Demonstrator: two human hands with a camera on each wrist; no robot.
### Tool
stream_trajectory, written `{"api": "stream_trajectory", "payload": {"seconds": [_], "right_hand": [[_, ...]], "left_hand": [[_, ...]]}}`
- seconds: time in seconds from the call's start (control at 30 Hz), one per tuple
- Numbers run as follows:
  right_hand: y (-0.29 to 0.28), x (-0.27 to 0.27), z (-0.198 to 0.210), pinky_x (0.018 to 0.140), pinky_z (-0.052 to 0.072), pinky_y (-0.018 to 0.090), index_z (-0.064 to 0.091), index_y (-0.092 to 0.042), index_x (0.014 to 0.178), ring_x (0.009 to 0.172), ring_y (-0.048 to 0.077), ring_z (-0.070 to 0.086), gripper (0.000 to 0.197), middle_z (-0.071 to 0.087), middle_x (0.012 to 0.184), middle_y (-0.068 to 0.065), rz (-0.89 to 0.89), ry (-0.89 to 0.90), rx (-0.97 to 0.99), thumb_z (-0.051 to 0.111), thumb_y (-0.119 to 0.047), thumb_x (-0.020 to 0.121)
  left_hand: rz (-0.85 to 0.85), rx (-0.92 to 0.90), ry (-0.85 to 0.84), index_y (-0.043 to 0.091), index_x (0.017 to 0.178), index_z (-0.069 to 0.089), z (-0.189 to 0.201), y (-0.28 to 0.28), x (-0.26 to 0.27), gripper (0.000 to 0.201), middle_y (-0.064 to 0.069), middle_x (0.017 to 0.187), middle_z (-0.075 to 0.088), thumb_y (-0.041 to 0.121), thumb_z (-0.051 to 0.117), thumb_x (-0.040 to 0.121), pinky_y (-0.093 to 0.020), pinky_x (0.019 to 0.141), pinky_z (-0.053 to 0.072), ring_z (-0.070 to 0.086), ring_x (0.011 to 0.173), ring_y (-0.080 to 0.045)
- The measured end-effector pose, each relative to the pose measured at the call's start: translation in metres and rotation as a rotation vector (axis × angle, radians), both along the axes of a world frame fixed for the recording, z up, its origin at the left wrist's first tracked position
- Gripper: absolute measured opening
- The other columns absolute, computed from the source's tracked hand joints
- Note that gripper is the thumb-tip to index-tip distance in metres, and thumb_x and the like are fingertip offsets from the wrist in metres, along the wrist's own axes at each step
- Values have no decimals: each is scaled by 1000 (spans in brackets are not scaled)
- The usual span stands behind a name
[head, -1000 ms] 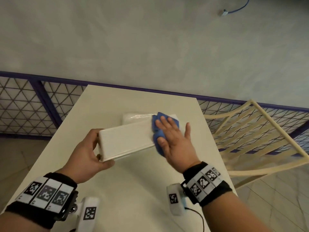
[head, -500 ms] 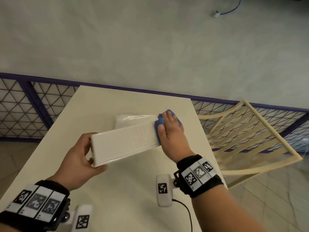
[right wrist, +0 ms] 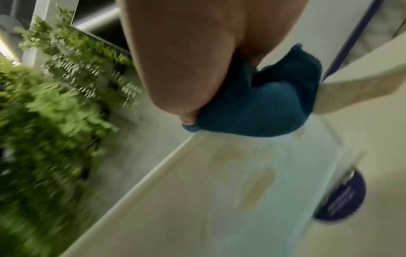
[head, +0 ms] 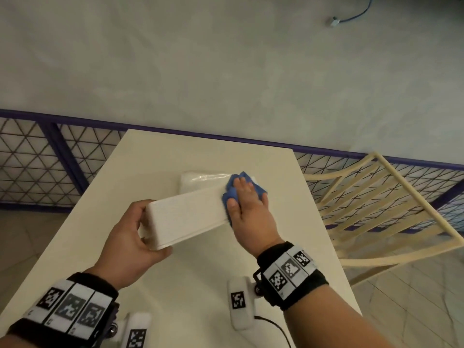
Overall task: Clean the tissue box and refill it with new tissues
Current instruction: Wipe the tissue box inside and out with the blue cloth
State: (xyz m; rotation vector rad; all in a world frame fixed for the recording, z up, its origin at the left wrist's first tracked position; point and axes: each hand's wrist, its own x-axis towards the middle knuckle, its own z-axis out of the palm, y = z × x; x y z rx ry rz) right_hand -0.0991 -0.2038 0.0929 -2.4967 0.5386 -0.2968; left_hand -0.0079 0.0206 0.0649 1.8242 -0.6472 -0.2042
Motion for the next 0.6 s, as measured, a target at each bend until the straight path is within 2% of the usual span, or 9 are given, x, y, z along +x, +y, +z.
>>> {"api": "stream_trajectory", "payload": {"seconds": [0.07,0.13,0.2,0.3,0.37,0.4,0.43,0.5,0.6], "right_hand": [[40,2,-1,117,-6,33,17,-21,151,149,13,9,60,18,160,-2,152,-38,-22,27,-40,95],[67,-3,-1,117,-9,33,18,-26,151,148,9,6,57,16,160,-6,298,-54,-25,32,-40,97],[61,-7,-1,115,-15,36,19,-36,149,146,0,2,53,15,159,-14,376,-42,-50,34,-41,99],[13,-7,-12,116,-12,45,17,-44,146,139,-11,3,51,17,157,-22,208,-29,-27,27,-47,97],[-16,-4,-14,119,-7,44,19,-39,148,145,1,13,49,21,157,-15,-2,-11,48,27,-42,100],[-19,-2,-15,121,-1,41,21,-34,148,146,9,16,49,23,157,-10,-53,-19,89,30,-39,101],[-11,1,-12,121,7,37,25,-27,148,146,14,19,50,27,157,-5,-50,-43,120,33,-37,100],[26,4,-6,119,18,32,33,-20,146,143,18,25,54,34,153,1,101,-121,129,35,-41,96],[77,-2,8,120,8,31,33,-23,146,145,14,20,53,33,154,-2,343,-167,75,40,-37,96]], "left_hand": [[13,5,-25,49,100,46,1,-4,1,77,28,103,57,14,88,46,-26,73,54,55,93,10],[26,-7,-18,42,102,48,1,-6,-1,69,28,100,59,31,81,42,-15,69,51,57,89,9],[34,-6,5,41,103,47,1,-5,-3,70,26,99,59,38,76,40,-14,67,51,59,87,6],[30,11,-12,45,101,45,2,-4,-5,75,29,99,58,17,87,44,-21,70,53,55,89,12],[23,53,-50,44,102,45,3,-5,-7,80,22,100,58,2,88,50,-26,72,51,52,90,17],[21,67,-70,43,102,44,3,-6,-6,79,17,100,57,0,87,51,-26,72,49,51,90,17],[19,74,-84,43,102,44,3,-7,-5,78,13,101,56,2,87,52,-23,71,47,52,90,16],[-2,82,-88,41,100,45,4,-11,-6,71,11,99,56,14,86,49,-20,69,43,54,88,11],[-19,23,-21,35,102,48,7,-17,-12,65,9,92,60,37,76,43,-14,64,46,58,82,3]]}}
